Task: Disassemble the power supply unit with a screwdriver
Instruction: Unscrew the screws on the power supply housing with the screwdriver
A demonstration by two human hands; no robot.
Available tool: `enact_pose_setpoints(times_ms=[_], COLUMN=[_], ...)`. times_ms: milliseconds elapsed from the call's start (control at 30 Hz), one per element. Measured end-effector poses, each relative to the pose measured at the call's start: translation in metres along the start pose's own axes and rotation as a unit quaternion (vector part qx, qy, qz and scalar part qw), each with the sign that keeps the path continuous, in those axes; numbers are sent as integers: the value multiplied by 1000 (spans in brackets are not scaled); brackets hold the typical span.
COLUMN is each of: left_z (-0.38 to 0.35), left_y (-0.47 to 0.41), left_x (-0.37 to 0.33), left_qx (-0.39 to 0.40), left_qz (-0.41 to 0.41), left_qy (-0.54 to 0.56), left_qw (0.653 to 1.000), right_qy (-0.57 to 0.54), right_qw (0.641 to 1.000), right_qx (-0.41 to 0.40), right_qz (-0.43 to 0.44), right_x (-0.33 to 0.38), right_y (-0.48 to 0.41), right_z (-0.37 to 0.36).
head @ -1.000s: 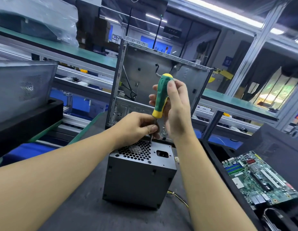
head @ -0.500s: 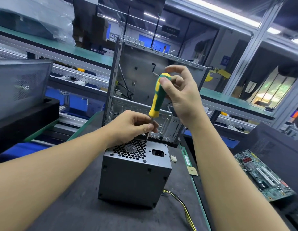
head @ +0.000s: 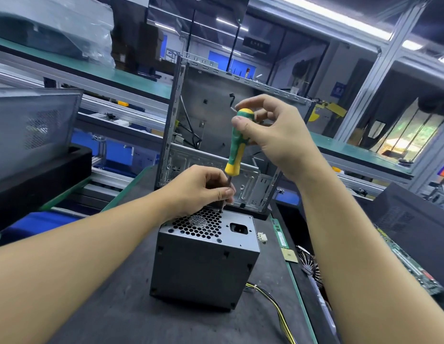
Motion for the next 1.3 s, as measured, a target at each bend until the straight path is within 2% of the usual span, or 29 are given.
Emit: enact_pose_setpoints(times_ms=[133, 333, 500, 733, 967, 1033, 1133, 1300], left_z=[1, 2, -3, 1, 3, 4, 5, 1], left_y=[2, 2, 0, 0, -1, -1, -1, 1], left_x=[-2, -1, 2, 1, -1, -1, 0, 0], left_qx=[4, 5, 22, 3, -6, -9, -11, 27], left_qz=[-13, -13, 4, -4, -20, -17, -24, -27], left_qy=[-1, -12, 2, -27, -56, -56, -48, -22], left_qw=[1000, 1000, 1000, 1000, 998, 998, 999, 999], right_qy=[10, 13, 63, -12, 92, 82, 52, 13], right_qw=[1000, 1000, 998, 999, 995, 995, 997, 999], right_qx=[13, -14, -24, -8, -35, -51, -48, -37], right_qz=[-12, -18, 16, -33, 11, 23, -4, -33], right_x=[-1, 0, 6, 4, 14, 15, 10, 9], right_y=[-1, 4, 2, 4, 8, 9, 6, 6], right_z=[1, -1, -2, -3, -6, -6, -4, -3])
Point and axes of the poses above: each hand's wrist, its own y-axis away from the middle knuckle, its own z-axis out of the back of the hand, x = y × z, the point moved 7 cm from there along -y, towards the middle knuckle, and after that the axes turned 3 degrees about -y, right-handed, at the moved point
